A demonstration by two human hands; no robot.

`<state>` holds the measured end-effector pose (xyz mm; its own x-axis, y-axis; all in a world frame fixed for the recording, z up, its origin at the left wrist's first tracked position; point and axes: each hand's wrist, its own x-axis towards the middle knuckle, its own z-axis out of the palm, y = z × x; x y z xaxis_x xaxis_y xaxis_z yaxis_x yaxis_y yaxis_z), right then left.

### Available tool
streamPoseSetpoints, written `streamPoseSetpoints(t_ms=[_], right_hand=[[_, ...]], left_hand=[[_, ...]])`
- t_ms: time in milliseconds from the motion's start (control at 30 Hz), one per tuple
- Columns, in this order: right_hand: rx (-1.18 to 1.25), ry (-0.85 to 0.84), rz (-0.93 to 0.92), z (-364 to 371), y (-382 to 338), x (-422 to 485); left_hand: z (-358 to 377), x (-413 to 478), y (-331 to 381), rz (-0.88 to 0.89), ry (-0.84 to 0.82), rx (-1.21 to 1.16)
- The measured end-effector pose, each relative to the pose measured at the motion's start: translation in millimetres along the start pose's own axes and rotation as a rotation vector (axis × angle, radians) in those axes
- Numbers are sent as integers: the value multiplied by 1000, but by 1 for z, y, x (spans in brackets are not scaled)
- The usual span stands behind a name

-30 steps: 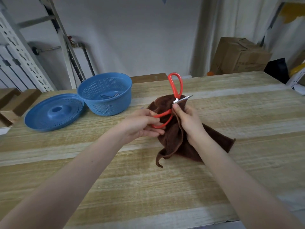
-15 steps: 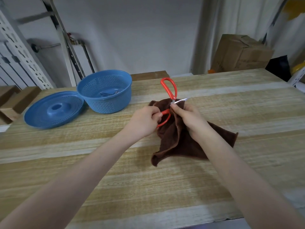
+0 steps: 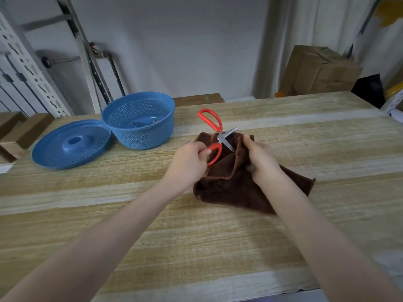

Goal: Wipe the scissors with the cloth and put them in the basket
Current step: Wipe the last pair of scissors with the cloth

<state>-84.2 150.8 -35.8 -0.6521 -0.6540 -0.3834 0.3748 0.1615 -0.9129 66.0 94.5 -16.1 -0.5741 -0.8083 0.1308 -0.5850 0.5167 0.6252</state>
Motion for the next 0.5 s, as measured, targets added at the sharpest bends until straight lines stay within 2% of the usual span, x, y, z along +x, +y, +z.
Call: streamPoseSetpoints(t_ms=[167, 267, 367, 500], right_hand=[[286, 10, 79, -7, -7, -1], [428, -142, 41, -8, -7, -13], [252, -322, -75, -6, -2, -23], [-49, -165, -218, -4, 4, -15]], left_hand=[[0, -2, -2, 52, -6, -12], [1, -3, -1, 83, -9, -4], [1, -4, -1, 130, 10, 10], [5, -6, 1, 179, 9, 27]])
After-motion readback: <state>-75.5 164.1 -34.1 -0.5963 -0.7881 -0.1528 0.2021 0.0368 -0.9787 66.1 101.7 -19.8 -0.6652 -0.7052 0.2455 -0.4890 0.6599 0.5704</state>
